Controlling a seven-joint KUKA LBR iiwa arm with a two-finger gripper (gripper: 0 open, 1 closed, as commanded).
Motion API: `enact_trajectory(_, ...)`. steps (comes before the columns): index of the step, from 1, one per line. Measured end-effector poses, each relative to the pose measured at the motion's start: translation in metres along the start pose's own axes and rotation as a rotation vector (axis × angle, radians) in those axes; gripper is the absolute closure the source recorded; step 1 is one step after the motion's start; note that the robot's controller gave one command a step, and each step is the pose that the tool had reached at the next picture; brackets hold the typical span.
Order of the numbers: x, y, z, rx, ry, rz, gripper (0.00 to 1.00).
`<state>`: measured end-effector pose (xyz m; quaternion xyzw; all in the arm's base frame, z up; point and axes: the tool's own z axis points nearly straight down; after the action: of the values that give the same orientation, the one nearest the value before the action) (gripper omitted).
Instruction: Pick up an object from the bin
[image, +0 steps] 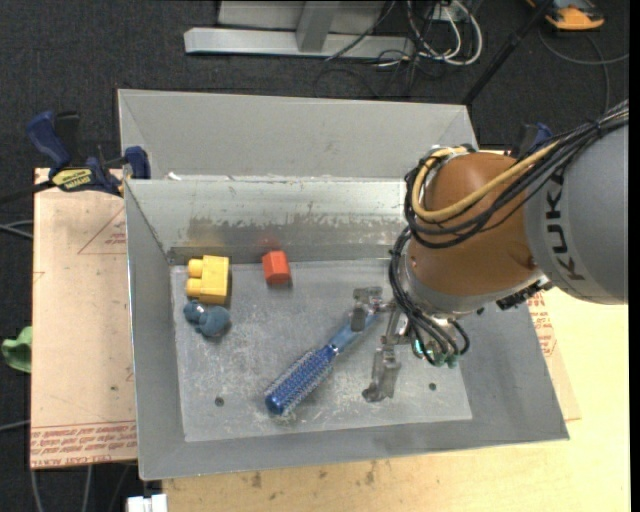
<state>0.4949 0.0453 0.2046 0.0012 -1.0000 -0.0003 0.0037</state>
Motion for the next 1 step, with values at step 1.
enact_trajectory(1, -0.0604, 0.0028, 0.1102, 0.000, -0.005, -0.313, 0.00)
